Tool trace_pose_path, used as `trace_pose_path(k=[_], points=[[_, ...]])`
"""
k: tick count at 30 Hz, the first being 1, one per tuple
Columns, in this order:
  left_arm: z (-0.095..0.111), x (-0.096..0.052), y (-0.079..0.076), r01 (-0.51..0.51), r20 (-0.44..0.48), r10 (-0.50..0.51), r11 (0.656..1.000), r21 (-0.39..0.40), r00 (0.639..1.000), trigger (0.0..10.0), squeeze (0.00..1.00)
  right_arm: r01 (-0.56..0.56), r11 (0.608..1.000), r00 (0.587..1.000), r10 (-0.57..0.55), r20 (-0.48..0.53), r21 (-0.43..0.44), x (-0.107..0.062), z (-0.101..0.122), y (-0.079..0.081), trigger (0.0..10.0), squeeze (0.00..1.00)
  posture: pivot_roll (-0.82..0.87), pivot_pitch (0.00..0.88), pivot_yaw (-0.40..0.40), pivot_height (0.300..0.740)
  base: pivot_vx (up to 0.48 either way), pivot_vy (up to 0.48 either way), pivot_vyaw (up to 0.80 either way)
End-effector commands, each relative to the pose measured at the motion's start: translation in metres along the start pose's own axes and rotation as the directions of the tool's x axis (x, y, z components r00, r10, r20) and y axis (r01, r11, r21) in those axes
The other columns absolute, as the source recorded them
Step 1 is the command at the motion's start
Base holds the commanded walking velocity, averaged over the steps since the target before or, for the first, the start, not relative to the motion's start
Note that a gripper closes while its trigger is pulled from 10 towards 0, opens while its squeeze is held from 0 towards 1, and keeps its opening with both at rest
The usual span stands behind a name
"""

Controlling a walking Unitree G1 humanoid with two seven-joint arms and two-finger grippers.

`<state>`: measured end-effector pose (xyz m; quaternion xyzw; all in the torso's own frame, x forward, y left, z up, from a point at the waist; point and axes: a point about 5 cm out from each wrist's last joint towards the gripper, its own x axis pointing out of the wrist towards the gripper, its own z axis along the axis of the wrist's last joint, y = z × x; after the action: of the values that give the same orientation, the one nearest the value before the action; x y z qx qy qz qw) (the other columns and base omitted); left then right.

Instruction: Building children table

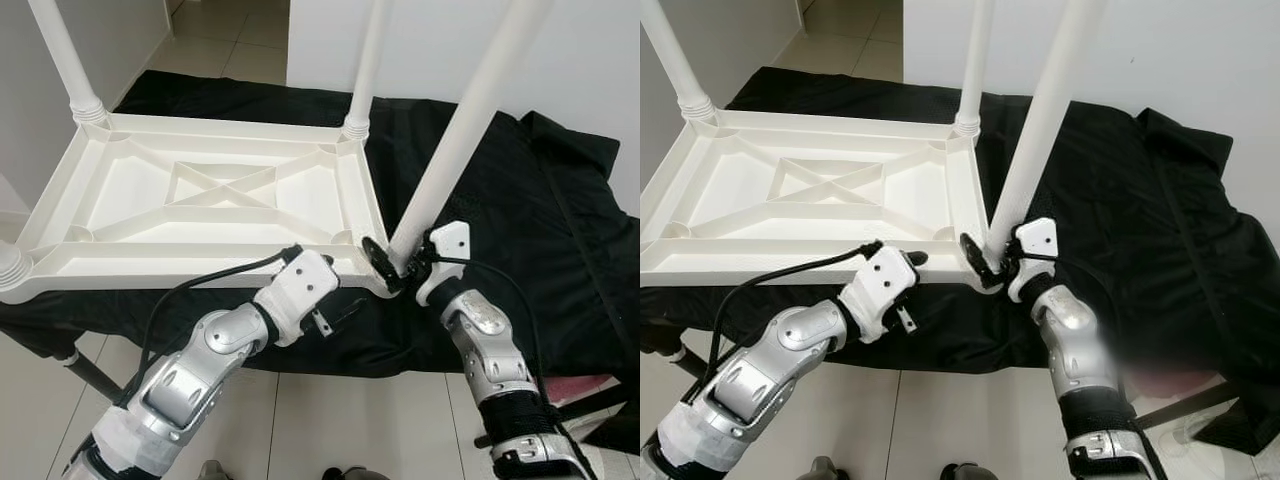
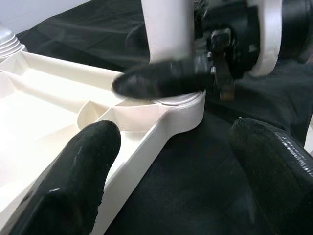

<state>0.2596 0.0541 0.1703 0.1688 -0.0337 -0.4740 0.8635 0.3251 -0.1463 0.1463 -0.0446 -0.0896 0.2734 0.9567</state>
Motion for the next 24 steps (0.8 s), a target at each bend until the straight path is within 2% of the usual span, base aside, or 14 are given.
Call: trace_pose_path(k=[1,3,4,7,8,10,11,15,21,22,23,24], points=[[-0.001,0.004,-0.005,0.058,0.002,-0.058,0.998,0.007,0.998,10.0,0.00,-0.036,0.999,0.999,0.035,-0.020,-0.022,-0.001,-0.004,-0.001,10.0,0.00,0.01,0.089,-0.055,0.740,0.000,0.000,0.00],[-0.001,0.006,-0.005,0.062,0.002,-0.062,0.998,0.004,0.998,10.0,0.00,-0.059,0.998,0.998,0.058,-0.026,-0.027,0.000,-0.006,-0.001,10.0,0.00,0.01,0.089,-0.055,0.740,0.000,0.000,0.00],[-0.002,0.007,-0.005,0.061,0.002,-0.061,0.998,0.001,0.998,10.0,0.00,-0.067,0.997,0.997,0.066,-0.027,-0.029,0.001,-0.007,-0.001,6.4,0.00,0.01,0.088,-0.055,0.740,0.000,0.000,0.00],[-0.004,0.008,-0.005,0.058,0.002,-0.058,0.998,-0.003,0.998,10.0,0.00,-0.077,0.997,0.997,0.076,-0.028,-0.031,0.003,-0.009,-0.001,6.4,0.00,0.01,0.088,-0.055,0.740,0.000,0.000,0.00],[-0.004,0.008,-0.006,0.058,0.003,-0.058,0.998,-0.005,0.998,10.0,0.00,-0.073,0.997,0.997,0.072,-0.030,-0.034,0.003,-0.009,-0.002,3.1,0.00,0.01,0.087,-0.058,0.740,0.000,0.000,0.00],[-0.004,0.008,-0.006,0.057,0.003,-0.057,0.998,-0.008,0.998,10.0,0.00,-0.071,0.997,0.997,0.070,-0.031,-0.036,0.002,-0.010,-0.003,3.1,0.00,0.01,0.087,-0.060,0.740,0.000,0.000,0.00],[-0.006,0.009,-0.007,0.058,0.001,-0.058,0.998,-0.009,0.998,10.0,0.00,-0.055,0.998,0.998,0.055,-0.032,-0.020,0.001,-0.011,-0.006,0.0,0.00,0.01,0.088,-0.063,0.740,0.000,0.000,0.00],[-0.008,0.009,-0.008,0.060,-0.004,-0.060,0.998,-0.010,0.998,10.0,0.00,-0.036,0.999,0.999,0.036,-0.026,0.016,-0.002,-0.013,-0.010,0.0,0.00,0.01,0.089,-0.063,0.740,0.000,0.000,0.00],[-0.009,0.010,-0.007,0.057,-0.004,-0.057,0.998,-0.011,0.998,10.0,0.00,-0.003,1.000,0.999,0.004,-0.033,0.014,-0.005,-0.016,-0.012,0.0,0.00,0.00,0.090,-0.061,0.740,0.000,0.000,0.00],[-0.009,0.010,-0.007,0.059,-0.004,-0.059,0.998,-0.011,0.998,10.0,0.00,0.008,1.000,0.999,-0.007,-0.033,0.019,-0.006,-0.017,-0.012,4.0,0.00,0.00,0.090,-0.062,0.740,0.000,0.000,0.00],[-0.009,0.010,-0.007,0.060,-0.003,-0.060,0.998,-0.011,0.998,10.0,0.00,0.016,1.000,0.999,-0.015,-0.033,0.024,-0.006,-0.017,-0.012,10.0,0.00,0.00,0.090,-0.062,0.740,0.000,0.000,0.00],[-0.009,0.010,-0.007,0.060,-0.003,-0.060,0.998,-0.011,0.998,10.0,0.00,0.016,1.000,0.999,-0.015,-0.033,0.024,-0.006,-0.017,-0.012,10.0,0.00,0.00,0.090,-0.062,0.740,0.000,0.000,0.00]])
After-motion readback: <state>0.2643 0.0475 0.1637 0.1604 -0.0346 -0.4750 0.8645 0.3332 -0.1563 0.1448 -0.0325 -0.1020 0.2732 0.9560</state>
